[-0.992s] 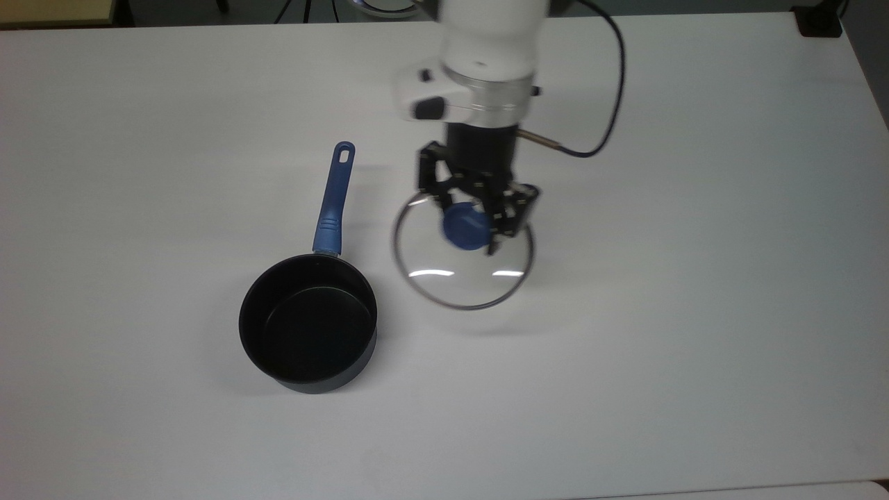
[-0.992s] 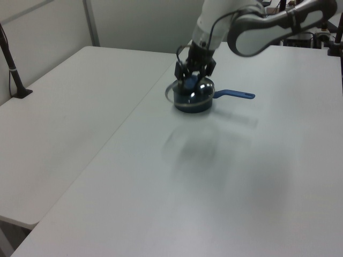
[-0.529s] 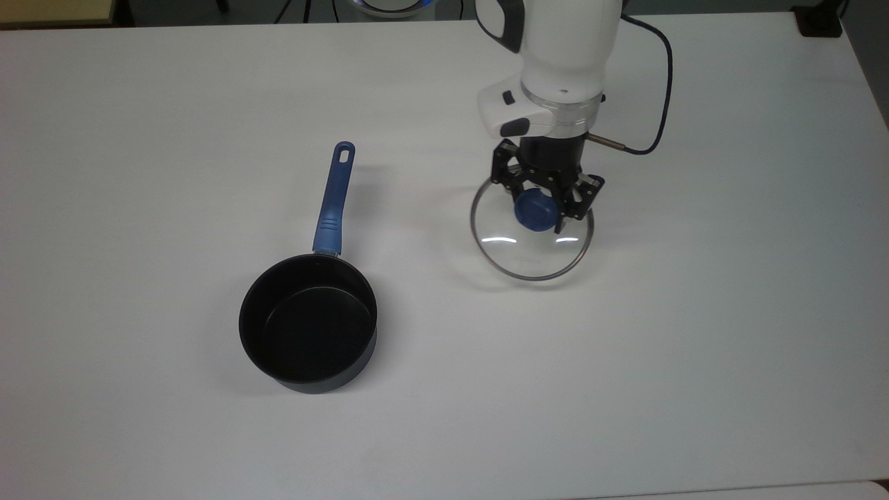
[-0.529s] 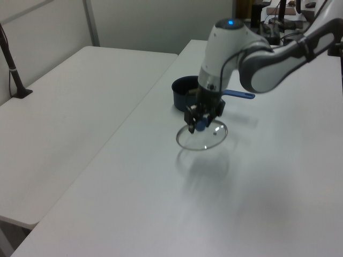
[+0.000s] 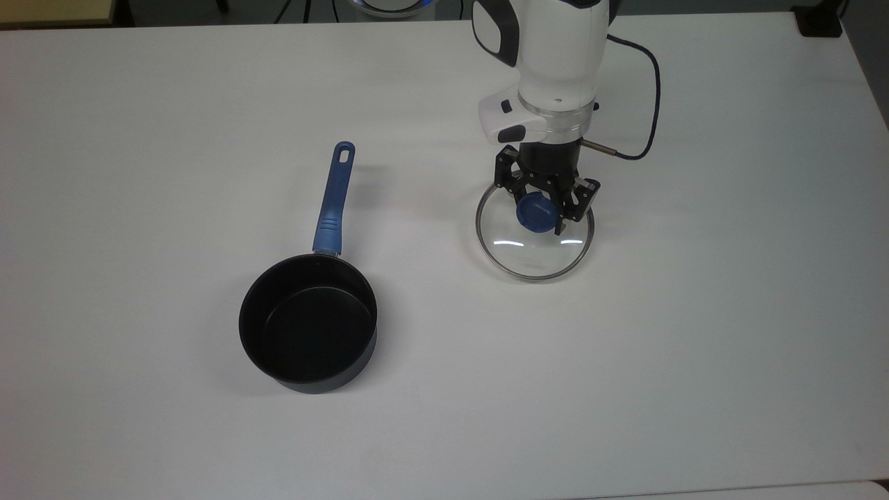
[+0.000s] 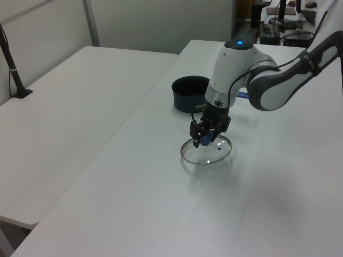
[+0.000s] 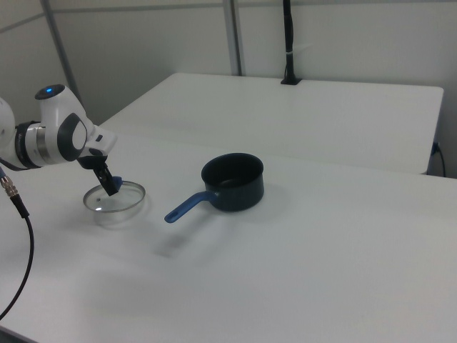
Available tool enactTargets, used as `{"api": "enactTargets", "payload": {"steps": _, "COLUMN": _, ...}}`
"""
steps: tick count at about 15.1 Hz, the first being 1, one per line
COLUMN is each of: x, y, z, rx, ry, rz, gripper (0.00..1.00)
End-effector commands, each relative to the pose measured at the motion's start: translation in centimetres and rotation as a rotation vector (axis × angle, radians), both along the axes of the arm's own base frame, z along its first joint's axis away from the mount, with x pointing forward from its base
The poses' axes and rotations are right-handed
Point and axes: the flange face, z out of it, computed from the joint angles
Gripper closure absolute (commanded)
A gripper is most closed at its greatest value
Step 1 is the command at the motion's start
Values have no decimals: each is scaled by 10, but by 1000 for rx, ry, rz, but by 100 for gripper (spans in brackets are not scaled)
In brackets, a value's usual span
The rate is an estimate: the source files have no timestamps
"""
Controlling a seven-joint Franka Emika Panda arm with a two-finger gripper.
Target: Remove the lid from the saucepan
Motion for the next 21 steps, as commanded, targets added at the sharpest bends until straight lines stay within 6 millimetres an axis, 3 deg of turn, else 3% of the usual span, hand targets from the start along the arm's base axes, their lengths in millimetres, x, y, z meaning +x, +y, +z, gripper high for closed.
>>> {"api": "enactTargets", "payload": {"steps": 1, "x": -14, "y": -2, "z": 6, "rx": 4, "ry": -18, "rz": -9, "gripper": 46}}
{"api": "enactTargets", "payload": {"steps": 13, "x": -15, "y": -4, "z": -13, "rx": -21, "ry": 35, "rz": -11, "gripper": 27}}
{"api": "enactTargets", "payload": {"steps": 15, "x": -13, "y": -4, "z": -8, "rx": -25, "ry": 36, "rz": -7, "gripper": 15}}
{"api": "enactTargets", "payload": {"steps": 16, "x": -10, "y": -6, "z": -1, "rx": -31, "ry": 39, "rz": 0, "gripper": 4}}
{"api": "enactTargets", "payload": {"steps": 17, "x": -8, "y": -10, "z": 7, "rx": -46, "ry": 58, "rz": 10, "gripper": 0}}
{"api": "enactTargets", "payload": {"steps": 19, "x": -2, "y": -23, "z": 32, "rx": -64, "ry": 91, "rz": 49, "gripper": 0}}
{"api": "enactTargets", "payload": {"steps": 21, "x": 10, "y": -36, "z": 76, "rx": -2, "ry": 130, "rz": 80, "gripper": 0}}
